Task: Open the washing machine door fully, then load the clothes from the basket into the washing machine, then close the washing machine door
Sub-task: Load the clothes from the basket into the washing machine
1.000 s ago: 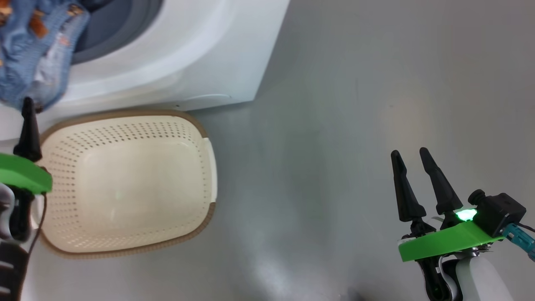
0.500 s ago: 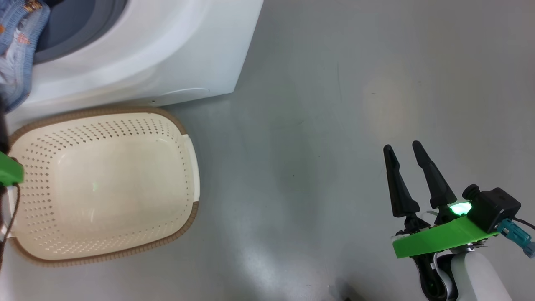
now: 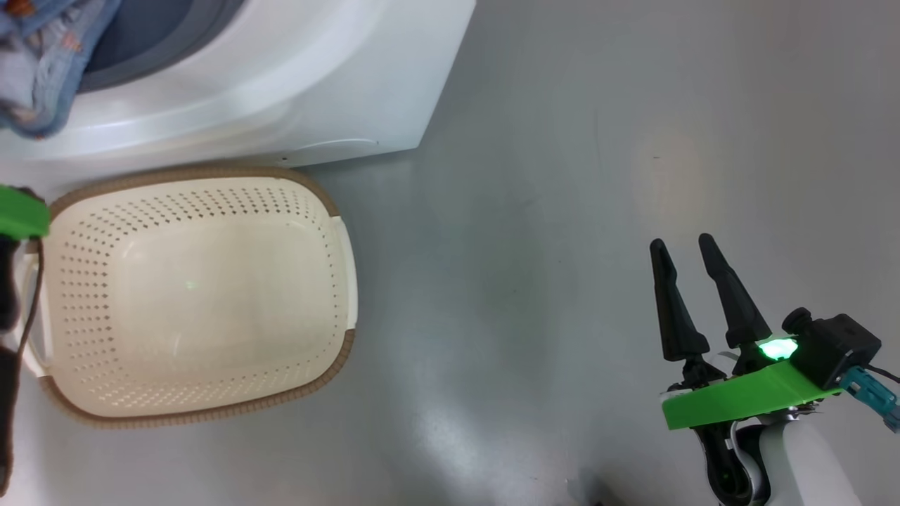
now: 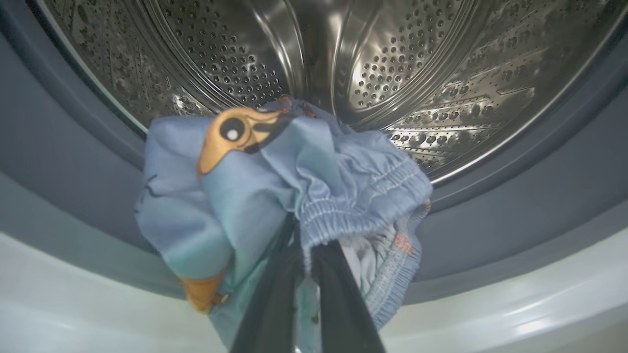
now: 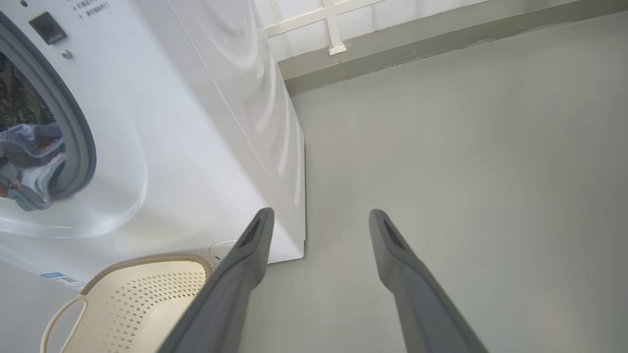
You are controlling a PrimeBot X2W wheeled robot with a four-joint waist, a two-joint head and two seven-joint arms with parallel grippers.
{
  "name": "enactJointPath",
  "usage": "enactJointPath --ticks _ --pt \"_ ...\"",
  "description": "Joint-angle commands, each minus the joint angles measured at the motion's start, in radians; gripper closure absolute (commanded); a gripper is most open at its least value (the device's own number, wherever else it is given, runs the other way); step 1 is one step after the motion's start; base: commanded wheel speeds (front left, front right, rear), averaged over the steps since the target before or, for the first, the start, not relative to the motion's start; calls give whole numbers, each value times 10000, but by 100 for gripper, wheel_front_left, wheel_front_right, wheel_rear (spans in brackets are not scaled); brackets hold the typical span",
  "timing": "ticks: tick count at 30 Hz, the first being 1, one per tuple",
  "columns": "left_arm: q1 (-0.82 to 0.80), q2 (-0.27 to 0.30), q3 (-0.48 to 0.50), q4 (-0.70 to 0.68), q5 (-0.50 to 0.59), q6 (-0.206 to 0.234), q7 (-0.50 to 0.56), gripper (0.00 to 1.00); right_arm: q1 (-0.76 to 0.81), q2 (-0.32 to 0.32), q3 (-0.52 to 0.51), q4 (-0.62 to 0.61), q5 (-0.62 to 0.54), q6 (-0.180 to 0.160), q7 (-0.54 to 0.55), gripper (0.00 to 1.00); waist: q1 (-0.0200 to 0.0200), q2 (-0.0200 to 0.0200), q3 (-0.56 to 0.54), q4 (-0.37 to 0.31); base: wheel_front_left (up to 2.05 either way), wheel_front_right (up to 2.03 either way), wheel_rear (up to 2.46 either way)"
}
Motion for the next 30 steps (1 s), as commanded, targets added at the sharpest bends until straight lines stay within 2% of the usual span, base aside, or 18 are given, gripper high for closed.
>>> enactJointPath --ticks 1,6,15,19,23,27,30 --pt "-25 475 157 -344 122 -14 -57 100 -69 9 271 -169 20 16 -76 0 0 0 -27 28 0 0 0" --pt "-674 754 -663 -171 -106 -14 -57 100 -121 29 437 -73 74 16 -76 0 0 0 -115 -52 0 0 0" --pt "-2625 1274 -2945 2205 -1190 -14 -44 100 131 37 654 2 293 16 -76 0 0 0 -371 -510 0 0 0" --pt "-3353 1458 -3381 2777 -1400 -14 -49 100 196 37 718 3 331 16 -76 0 0 0 -402 -652 0 0 0" --pt "-4172 1810 -2832 2414 -1061 -14 -53 100 201 38 796 -38 375 16 -76 0 0 0 -359 -882 0 0 0" --pt "-3938 1671 -1825 2054 -1018 -14 -55 100 259 38 860 -43 382 16 -76 0 0 0 -423 -1070 0 0 0" --pt "-3461 1538 -2114 2516 -975 -14 -55 100 347 38 929 -12 369 16 -76 0 0 0 -514 -1163 0 0 0"
